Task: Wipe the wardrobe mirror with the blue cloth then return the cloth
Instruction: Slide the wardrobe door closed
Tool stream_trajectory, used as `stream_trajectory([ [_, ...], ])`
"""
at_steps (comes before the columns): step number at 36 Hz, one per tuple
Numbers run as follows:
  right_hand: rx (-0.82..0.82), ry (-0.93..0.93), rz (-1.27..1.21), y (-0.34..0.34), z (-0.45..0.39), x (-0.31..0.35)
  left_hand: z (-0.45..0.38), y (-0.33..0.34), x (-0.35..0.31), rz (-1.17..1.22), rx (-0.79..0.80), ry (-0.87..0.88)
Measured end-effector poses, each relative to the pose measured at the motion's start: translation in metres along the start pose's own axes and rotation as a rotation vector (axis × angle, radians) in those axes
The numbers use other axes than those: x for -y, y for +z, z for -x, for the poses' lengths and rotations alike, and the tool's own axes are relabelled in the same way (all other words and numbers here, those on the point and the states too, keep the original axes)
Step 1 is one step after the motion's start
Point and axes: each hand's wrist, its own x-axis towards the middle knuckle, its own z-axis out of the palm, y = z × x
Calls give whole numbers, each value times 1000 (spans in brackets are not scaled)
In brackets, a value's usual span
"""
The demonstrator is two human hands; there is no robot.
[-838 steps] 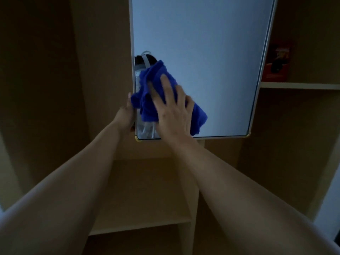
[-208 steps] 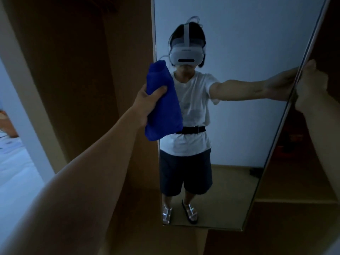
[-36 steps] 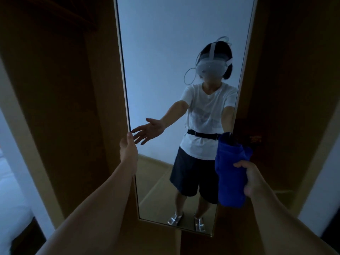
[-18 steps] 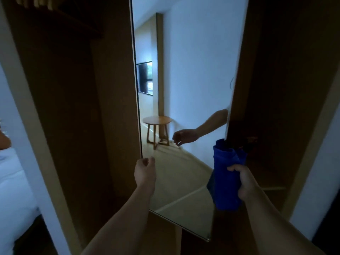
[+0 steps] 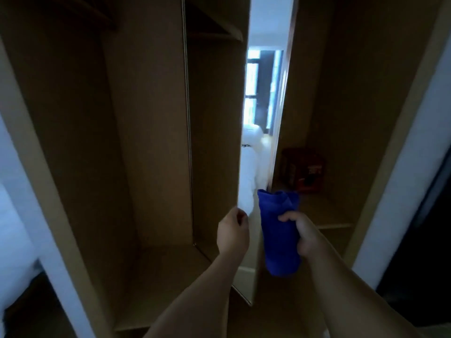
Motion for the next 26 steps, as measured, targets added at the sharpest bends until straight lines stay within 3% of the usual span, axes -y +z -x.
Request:
stream_trajectory([
  [10,94,14,152,10,19,-2,17,-15,-22,-78,-24,143],
  [17,179,33,424,22,30,4,18,-22,-25,-148,-128,90],
  [26,174,-21,537,56,35,-15,14,-47,-18,-123,-190,10],
])
